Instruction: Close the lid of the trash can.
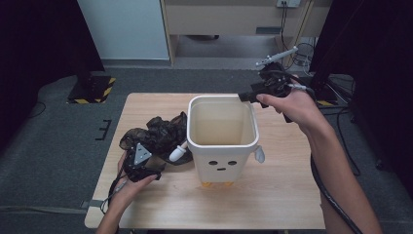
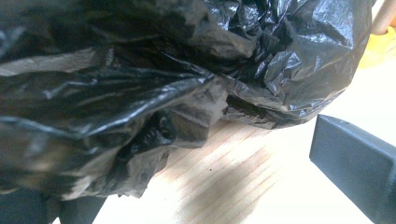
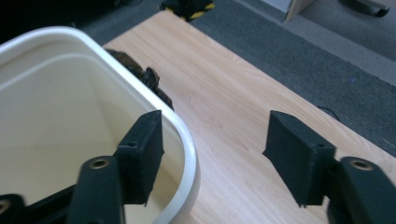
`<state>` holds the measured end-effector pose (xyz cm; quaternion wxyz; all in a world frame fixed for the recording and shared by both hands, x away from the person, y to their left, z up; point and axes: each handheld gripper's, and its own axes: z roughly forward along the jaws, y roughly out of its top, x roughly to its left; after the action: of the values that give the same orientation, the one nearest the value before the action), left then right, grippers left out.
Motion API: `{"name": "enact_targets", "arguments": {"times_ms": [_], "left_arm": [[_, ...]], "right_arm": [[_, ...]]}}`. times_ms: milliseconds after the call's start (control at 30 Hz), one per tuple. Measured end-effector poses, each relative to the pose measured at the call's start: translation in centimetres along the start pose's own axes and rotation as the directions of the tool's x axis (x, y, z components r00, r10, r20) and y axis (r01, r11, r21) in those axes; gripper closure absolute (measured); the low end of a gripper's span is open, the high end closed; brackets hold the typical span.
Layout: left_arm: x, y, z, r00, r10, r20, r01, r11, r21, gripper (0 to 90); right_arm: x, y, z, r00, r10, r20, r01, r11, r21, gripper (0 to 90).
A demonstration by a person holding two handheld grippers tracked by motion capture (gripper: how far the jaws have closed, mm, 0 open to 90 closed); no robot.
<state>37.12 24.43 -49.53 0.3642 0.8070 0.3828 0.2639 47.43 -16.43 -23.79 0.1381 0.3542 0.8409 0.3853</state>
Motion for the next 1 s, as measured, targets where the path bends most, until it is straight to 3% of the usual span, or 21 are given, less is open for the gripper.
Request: {"name": "enact_targets", "arguments": {"times_ms": [100, 433, 500, 833, 1000], "left_arm": [[0.0, 0.0, 0.0, 1.0, 0.002, 0.0, -0.002, 1.0, 0.002, 4.2], [0.0, 0.0, 0.1, 1.0, 0.004, -0.001, -0.004, 1.0, 0.004, 4.2], [0.0, 0.0, 0.0, 1.0, 0.005, -0.002, -0.005, 1.0, 0.005, 4.2], [0.0, -0.1, -0.1, 1.0, 0.001, -0.009, -0.001, 1.0, 0.004, 4.2], [-0.1, -0.1, -0.2, 0.9999, 0.004, -0.011, -0.004, 1.0, 0.006, 4.2]], "right_arm": [[-0.2, 0.0, -0.1, 0.9994, 0.031, -0.013, -0.032, 0.999, -0.031, 28.2], [-1.0, -0.4, -1.0, 0.9955, 0.091, -0.027, -0.093, 0.991, -0.096, 20.4], [-1.2, -0.6, -1.2, 0.9946, 0.103, -0.006, -0.103, 0.988, -0.113, 15.4], [-3.1, -2.6, -2.2, 0.9865, 0.158, 0.044, -0.149, 0.977, -0.155, 10.7], [-4.0, -3.9, -2.3, 0.9827, 0.169, 0.076, -0.155, 0.975, -0.156, 8.8]]}}
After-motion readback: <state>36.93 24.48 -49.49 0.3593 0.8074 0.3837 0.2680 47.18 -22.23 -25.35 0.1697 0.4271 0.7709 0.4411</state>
